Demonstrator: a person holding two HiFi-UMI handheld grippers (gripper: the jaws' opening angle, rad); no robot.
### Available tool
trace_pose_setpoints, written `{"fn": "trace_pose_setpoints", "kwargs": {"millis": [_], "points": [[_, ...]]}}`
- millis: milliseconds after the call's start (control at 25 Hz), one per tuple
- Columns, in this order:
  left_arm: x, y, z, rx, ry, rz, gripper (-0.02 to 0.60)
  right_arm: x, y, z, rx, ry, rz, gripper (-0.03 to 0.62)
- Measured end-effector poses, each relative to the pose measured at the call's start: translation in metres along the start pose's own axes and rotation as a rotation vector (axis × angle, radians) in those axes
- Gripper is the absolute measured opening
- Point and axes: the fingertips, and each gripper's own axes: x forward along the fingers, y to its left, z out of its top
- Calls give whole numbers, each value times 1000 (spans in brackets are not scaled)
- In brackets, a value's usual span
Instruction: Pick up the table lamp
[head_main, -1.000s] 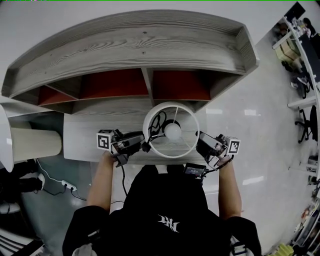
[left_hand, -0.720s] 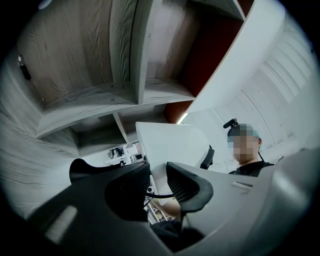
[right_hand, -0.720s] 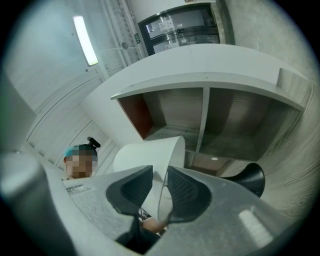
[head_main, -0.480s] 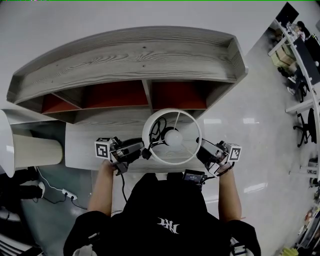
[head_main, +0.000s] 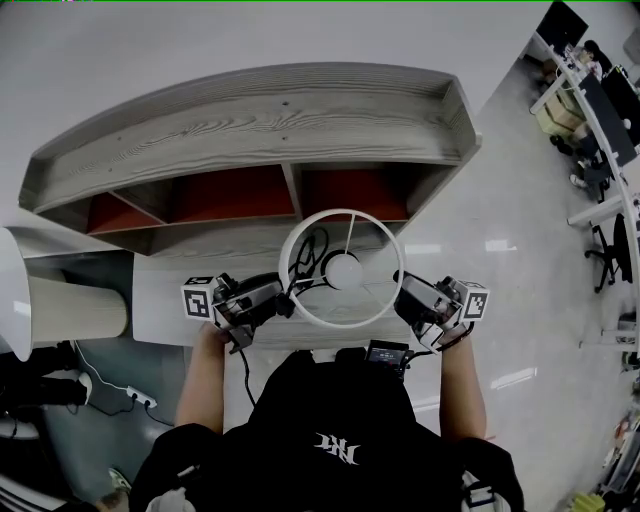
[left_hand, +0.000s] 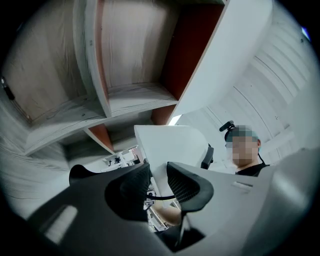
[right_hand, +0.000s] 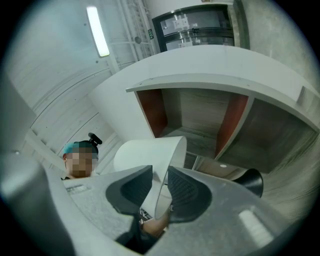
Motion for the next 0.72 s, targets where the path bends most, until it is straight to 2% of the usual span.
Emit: {"fn": "trace_pose_setpoints", "kwargs": {"millis": [720], "points": [[16,-44,14,76,-9,-30,104,10,43,9,-91,13,42,104]]}}
